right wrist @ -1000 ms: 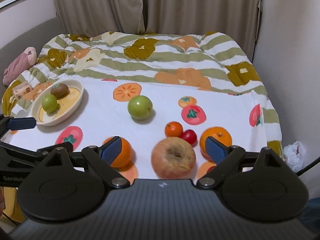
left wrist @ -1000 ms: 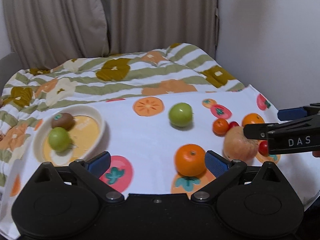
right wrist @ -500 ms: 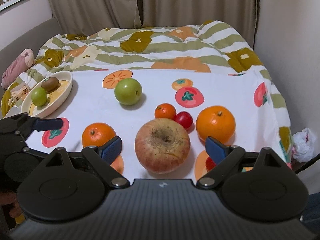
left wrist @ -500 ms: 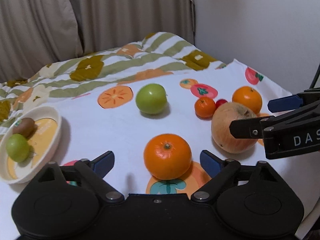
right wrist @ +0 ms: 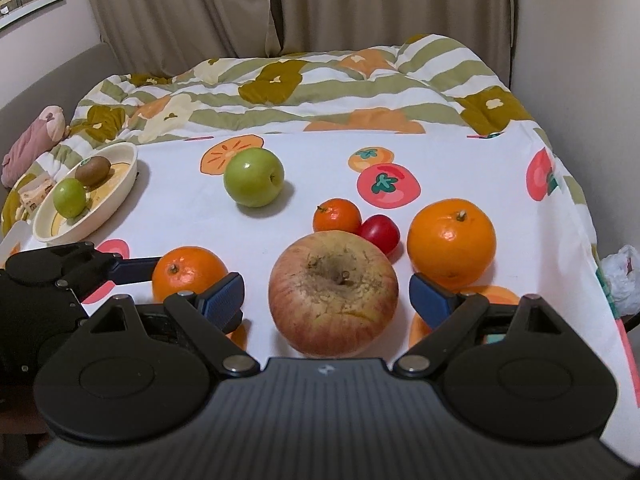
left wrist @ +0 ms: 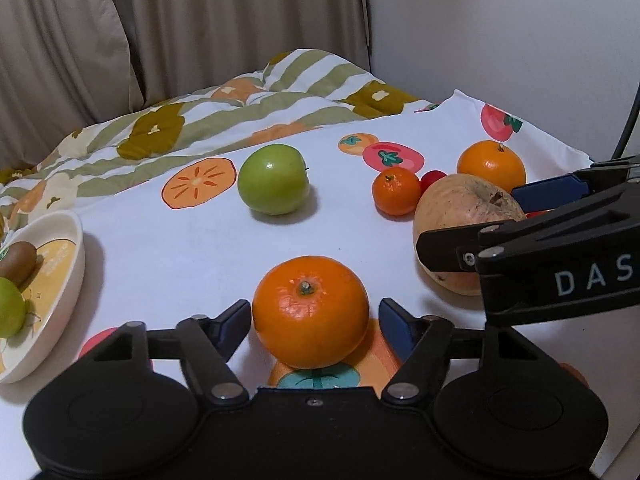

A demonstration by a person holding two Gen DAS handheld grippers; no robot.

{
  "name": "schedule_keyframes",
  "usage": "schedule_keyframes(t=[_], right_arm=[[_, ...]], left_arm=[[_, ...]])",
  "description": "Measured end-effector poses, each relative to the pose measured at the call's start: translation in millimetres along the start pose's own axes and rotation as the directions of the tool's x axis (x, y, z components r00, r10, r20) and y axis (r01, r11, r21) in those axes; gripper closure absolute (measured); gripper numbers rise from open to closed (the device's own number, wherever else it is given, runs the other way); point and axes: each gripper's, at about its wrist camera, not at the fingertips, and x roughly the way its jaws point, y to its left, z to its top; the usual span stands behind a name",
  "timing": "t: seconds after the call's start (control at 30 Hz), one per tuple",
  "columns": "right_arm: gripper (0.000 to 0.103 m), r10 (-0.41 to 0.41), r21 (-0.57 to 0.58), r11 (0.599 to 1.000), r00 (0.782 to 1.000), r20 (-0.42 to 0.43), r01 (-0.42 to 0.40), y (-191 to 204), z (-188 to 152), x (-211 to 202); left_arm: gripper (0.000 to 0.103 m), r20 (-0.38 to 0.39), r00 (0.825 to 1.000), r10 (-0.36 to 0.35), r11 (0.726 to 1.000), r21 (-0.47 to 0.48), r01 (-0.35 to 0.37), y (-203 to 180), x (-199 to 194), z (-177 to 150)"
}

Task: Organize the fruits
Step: 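Grasp the orange with the left gripper while the right gripper grasps the large apple, then carry the orange to the plate and release it beside the kiwi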

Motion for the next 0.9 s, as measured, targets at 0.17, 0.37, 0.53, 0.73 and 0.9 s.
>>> schedule_keyframes(t=[0.17, 0.37, 0.53, 0.73, 0.9], right_arm=[[0.001, -0.004, 0.008, 1.0, 1.0, -0.006, 0.004, -4.3, 0.1, 4.6], [0.001, 0.004, 0.014, 1.0, 1.0, -0.006, -0.004, -8.4, -3.1, 7.1], [0.007, 0.02, 0.007, 1.0, 1.0, -0.002, -0.02, -6.6, -7.3, 9.9], [0.014, 0.004, 0.008, 1.0, 1.0, 0.006, -0.004, -4.0, -9.7, 12.5], [0.014, -0.01, 0.011, 1.0, 1.0, 0.015, 0.009, -0.5, -9.8, 10.0]], left_arm=[[0.038, -0.008, 1.0, 0.013, 1.0, -0.005, -0.013, 0.4, 3.0, -0.3], [0.038, -0.007, 1.0, 0.019, 1.0, 0.001, -0.019, -1.2, 4.5, -0.3], [0.039, -0.006, 1.0, 0.021, 1.0, 0.003, -0.021, -0.9, 3.7, -1.2], [0.039, -0.008, 1.0, 0.025, 1.0, 0.001, -0.025, 3.3, -0.1, -2.6], [0.039, 0.013, 0.999, 0.034, 0.999, -0.008, -0.034, 7.5, -8.7, -0.9]])
